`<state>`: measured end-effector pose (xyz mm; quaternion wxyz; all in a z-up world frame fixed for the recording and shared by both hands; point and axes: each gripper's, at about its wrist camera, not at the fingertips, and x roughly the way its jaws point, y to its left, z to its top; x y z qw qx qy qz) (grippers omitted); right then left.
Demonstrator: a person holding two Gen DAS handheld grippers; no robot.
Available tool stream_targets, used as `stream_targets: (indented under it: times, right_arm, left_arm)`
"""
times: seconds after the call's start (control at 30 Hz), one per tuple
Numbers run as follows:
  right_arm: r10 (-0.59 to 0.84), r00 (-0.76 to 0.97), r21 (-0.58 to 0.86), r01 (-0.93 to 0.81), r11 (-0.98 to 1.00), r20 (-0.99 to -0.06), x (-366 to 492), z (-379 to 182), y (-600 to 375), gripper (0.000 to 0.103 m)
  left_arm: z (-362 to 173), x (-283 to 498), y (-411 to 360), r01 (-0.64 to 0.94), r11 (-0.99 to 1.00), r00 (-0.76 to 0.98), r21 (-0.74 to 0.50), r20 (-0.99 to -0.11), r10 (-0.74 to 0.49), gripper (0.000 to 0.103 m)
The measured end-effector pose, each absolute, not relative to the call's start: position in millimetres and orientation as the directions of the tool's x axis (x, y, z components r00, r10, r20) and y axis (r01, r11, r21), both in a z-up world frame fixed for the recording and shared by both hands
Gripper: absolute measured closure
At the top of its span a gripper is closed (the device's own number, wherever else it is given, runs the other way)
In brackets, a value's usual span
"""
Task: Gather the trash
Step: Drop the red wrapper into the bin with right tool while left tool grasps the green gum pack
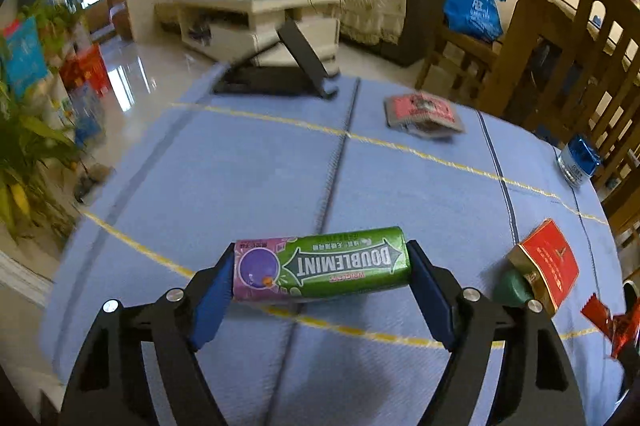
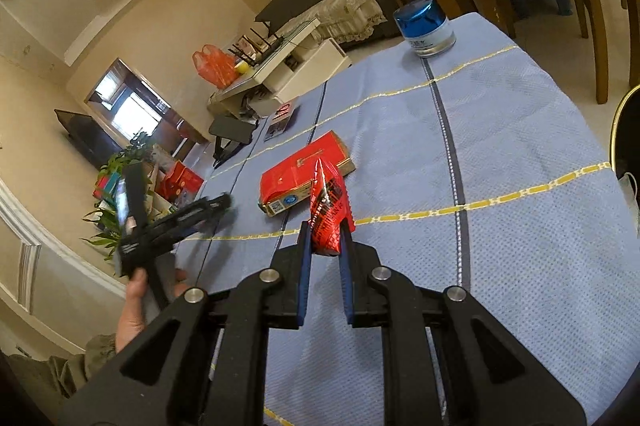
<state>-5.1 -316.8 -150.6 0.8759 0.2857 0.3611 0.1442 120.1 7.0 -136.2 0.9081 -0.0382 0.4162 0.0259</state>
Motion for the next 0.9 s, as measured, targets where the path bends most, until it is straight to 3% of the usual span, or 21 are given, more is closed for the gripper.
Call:
stream_targets:
  times: [0.13, 0.37, 0.53, 0.7, 0.9]
  right_arm:
    - [0.441, 0.699, 0.596, -0.026, 0.802, -0.563, -4, -153, -318, 0.09]
    - [0.337, 0.746, 0.581, 0.082, 0.81, -0.574, -16, -143, -355, 0.09]
    - [0.144, 0.796, 0.502, 0.22, 0.836, -0.588, -38, -116, -408, 0.09]
    - [-0.164, 0.804, 0.356, 0.423, 0.833, -0.571, -69, -84, -456, 0.089]
    - [-0.263, 0.689, 0.335, 0.604, 0.723, -0.675, -77, -140, -502, 0.088]
  left_arm:
    - [-114, 97, -5, -0.031, 0.999, 0.716, 0.017, -0.697, 0.034, 0.025]
    - [-79, 57, -71, 0.199, 0.978, 0.783, 0.068, -0.611, -0.117, 0.025]
    - [-65, 47, -126, 0.346, 0.936, 0.763, 0.062, -0.599, -0.242, 0.025]
    - [-59, 44, -176, 0.455, 0.889, 0.726, 0.054, -0.601, -0.335, 0.025]
    - [-60, 30, -238, 0.565, 0.821, 0.683, 0.083, -0.606, -0.408, 0.025]
